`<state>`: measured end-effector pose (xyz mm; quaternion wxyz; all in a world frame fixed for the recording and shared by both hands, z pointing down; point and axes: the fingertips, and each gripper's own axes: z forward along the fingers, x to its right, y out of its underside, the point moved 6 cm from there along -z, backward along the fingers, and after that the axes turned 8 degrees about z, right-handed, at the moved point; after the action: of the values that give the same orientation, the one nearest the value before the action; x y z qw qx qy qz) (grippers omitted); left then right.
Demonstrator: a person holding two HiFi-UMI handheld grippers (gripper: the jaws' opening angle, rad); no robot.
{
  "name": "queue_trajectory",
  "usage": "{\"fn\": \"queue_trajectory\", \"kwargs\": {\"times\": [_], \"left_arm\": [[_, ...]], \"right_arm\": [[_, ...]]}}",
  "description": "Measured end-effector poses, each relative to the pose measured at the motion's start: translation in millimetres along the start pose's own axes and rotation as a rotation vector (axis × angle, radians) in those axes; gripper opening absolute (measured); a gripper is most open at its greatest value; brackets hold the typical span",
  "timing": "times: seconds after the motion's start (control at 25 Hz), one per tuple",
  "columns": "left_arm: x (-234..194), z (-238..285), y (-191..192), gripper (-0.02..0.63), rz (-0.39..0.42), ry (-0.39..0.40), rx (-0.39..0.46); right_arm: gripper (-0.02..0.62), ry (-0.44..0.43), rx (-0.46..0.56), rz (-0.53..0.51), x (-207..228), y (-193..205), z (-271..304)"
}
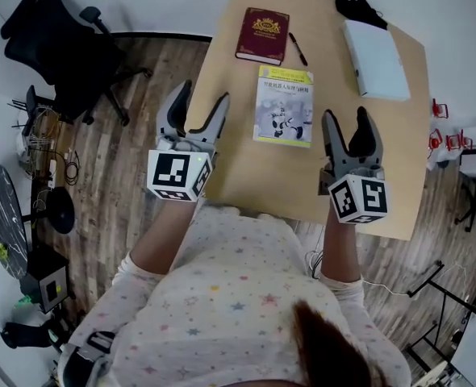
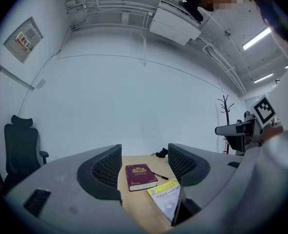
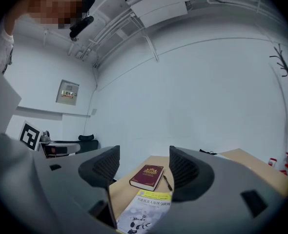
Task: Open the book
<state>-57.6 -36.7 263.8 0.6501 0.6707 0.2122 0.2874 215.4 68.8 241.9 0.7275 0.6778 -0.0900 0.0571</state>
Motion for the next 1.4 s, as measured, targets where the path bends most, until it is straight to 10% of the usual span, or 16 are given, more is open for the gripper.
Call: {"fn": "queue_trajectory", "kwargs": {"times": [1.4], "left_arm": [[-10,73,50,0.272,-0.071,-0.002,-0.067]], "right_arm": [[0.298,0.054,-0.087,0.059,50,32,71]]}}
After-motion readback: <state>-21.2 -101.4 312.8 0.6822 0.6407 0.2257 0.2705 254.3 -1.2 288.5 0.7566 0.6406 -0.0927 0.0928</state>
